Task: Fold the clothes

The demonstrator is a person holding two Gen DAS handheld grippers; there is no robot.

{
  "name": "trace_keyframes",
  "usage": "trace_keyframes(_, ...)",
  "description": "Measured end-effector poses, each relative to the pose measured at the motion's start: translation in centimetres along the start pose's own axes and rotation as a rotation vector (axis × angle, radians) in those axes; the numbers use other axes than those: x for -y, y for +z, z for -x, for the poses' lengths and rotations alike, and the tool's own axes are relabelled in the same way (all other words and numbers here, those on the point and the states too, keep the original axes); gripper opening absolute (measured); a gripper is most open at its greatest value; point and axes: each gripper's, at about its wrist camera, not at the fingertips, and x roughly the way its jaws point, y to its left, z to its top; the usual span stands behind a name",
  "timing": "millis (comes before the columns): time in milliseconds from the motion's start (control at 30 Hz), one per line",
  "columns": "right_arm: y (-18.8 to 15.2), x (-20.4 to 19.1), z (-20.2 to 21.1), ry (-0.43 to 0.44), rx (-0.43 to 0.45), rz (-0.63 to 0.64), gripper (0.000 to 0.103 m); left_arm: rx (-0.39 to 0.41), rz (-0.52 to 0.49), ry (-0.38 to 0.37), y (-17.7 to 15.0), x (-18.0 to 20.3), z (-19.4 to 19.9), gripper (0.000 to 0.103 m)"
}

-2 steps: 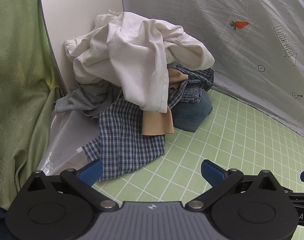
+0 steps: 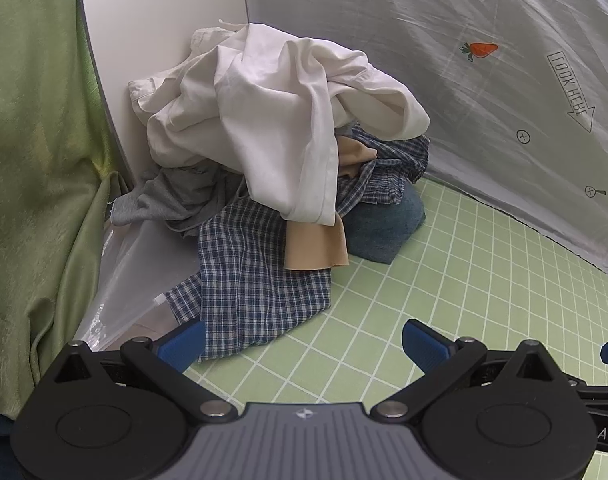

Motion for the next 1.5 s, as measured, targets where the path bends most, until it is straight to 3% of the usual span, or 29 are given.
trace_keyframes(1500, 0.2, -0.35, 0.25, -0.004, -0.003, 0.004, 0.102, -0.006, 0.0, 0.01, -0.19, -0.27, 0.0, 0.103)
